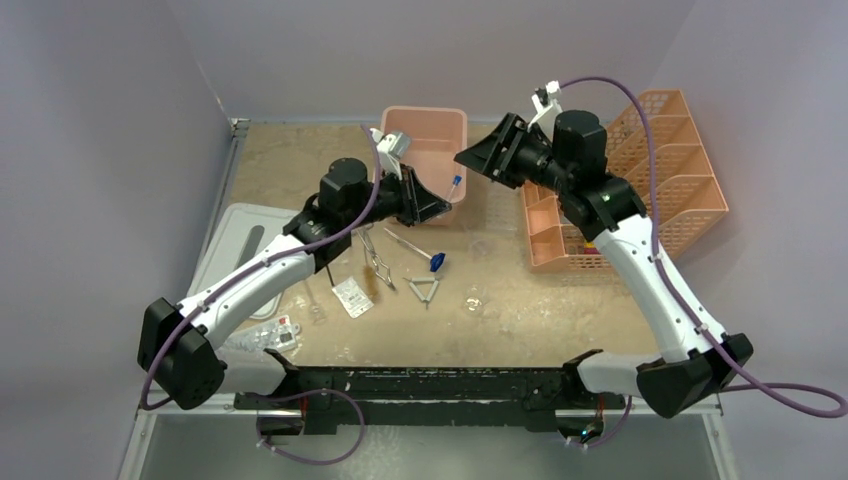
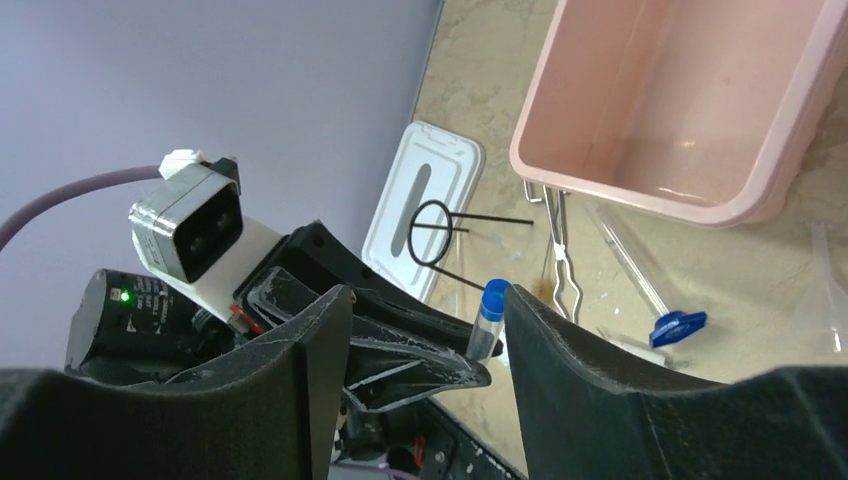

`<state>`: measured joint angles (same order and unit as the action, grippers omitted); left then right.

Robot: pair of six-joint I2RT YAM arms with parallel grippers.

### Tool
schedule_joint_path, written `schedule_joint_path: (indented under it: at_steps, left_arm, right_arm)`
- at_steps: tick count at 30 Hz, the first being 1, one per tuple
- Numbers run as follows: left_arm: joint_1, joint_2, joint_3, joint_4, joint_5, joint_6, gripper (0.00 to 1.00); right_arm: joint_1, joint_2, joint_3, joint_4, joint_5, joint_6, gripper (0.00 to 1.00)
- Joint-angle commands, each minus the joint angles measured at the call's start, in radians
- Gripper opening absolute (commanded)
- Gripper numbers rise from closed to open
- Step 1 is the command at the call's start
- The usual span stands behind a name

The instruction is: Organize the chemistry lab equipment

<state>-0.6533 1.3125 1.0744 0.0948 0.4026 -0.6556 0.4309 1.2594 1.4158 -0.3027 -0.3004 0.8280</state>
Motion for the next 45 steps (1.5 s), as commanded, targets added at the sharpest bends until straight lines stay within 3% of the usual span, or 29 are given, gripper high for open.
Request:
schedule_joint_path:
  at_steps: [1,11,29,39,45]
  left_arm:
    - [-0.003,-0.033,0.079,-0.071,0.064,0.147,0.00]
    - [-0.002,-0.021,0.086,-0.072,0.149,0.177,0.00]
    - [0.039,-0.013,0.100,-0.093,0.237,0.209,0.00]
    - [0.045,-0.007,0.104,-0.148,0.183,0.220,0.00]
    - [0.044,-0.053,0.065,-0.181,-0.049,0.205,0.52]
  right_arm:
    - [-0.019,0.039,0.111,-0.195,-0.104,-0.086,0.60]
    - [-0.048,0.054,0.049,-0.173,-0.224,-0.050,0.59]
    - [-0.098,0.050,-0.073,-0.003,-0.406,0.089,0.27]
    - [-0.111,0.052,-0.074,0.002,-0.420,0.083,0.17]
    - [-0.143,0.037,-0.081,-0.002,-0.348,0.026,0.15]
